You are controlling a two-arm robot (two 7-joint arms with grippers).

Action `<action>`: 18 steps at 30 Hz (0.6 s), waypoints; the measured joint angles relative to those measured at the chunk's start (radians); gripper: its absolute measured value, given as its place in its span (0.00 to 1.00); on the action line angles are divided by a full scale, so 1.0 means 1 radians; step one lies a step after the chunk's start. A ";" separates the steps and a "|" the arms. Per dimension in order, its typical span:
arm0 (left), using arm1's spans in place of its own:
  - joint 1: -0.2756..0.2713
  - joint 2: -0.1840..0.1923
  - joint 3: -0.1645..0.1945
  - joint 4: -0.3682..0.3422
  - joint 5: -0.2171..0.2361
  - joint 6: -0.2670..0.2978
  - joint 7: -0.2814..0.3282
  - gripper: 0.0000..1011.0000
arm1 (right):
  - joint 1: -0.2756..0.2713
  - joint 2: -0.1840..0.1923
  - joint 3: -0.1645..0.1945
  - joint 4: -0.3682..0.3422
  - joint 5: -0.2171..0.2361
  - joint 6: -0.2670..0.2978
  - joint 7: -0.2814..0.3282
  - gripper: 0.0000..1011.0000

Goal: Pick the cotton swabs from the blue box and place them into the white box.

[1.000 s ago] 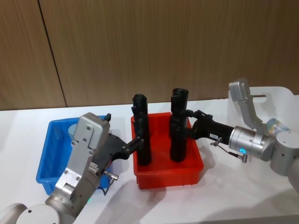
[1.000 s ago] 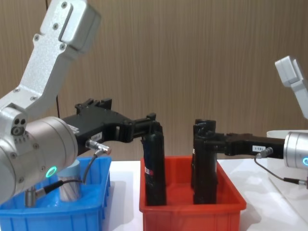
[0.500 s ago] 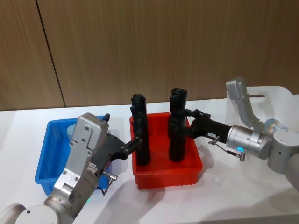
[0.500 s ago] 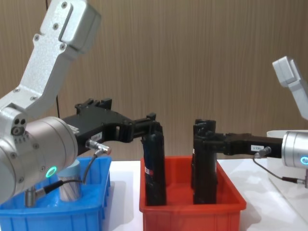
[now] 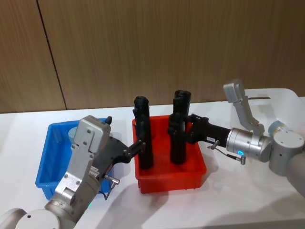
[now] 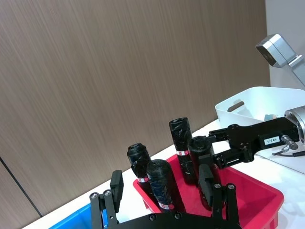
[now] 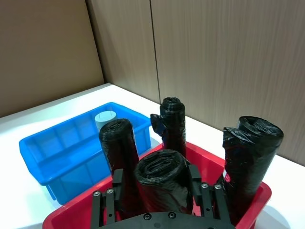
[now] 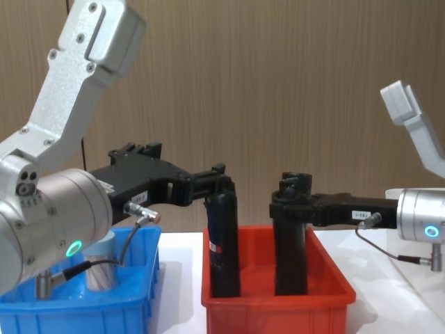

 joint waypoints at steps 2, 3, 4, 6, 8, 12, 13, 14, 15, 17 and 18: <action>0.000 0.000 0.000 0.000 0.000 0.000 0.000 0.99 | 0.002 -0.002 -0.002 0.005 -0.004 -0.003 0.002 0.79; 0.000 0.000 0.000 0.000 0.000 0.000 0.000 0.99 | 0.003 -0.003 -0.002 0.006 -0.005 -0.004 0.002 0.77; 0.000 0.000 0.000 0.000 0.000 0.000 0.000 0.99 | 0.004 -0.004 -0.002 0.007 -0.006 -0.005 0.002 0.76; 0.000 0.000 0.000 0.000 0.000 0.000 0.000 0.99 | 0.006 -0.005 -0.004 0.011 -0.007 -0.007 0.002 0.70; 0.000 0.000 0.000 0.000 0.000 0.000 0.000 0.99 | 0.007 -0.006 -0.004 0.013 -0.009 -0.009 0.002 0.60; 0.000 0.000 0.000 0.000 0.000 0.000 0.000 0.99 | 0.009 -0.008 -0.004 0.017 -0.013 -0.012 0.002 0.57; 0.000 0.000 0.000 0.000 0.000 0.000 0.000 0.99 | 0.010 -0.008 -0.003 0.018 -0.014 -0.014 0.001 0.56; 0.000 0.000 0.000 0.000 0.000 0.000 0.000 0.99 | 0.010 -0.008 -0.003 0.019 -0.014 -0.015 0.001 0.56; 0.000 0.000 0.000 0.000 0.000 0.000 0.000 0.99 | 0.010 -0.008 -0.001 0.020 -0.014 -0.017 0.000 0.55; 0.000 0.000 0.000 0.000 0.000 0.000 0.000 0.99 | 0.011 -0.009 0.001 0.020 -0.014 -0.019 -0.001 0.54; 0.000 0.000 0.000 0.000 0.000 0.000 0.000 0.99 | 0.011 -0.008 0.002 0.021 -0.014 -0.020 -0.001 0.53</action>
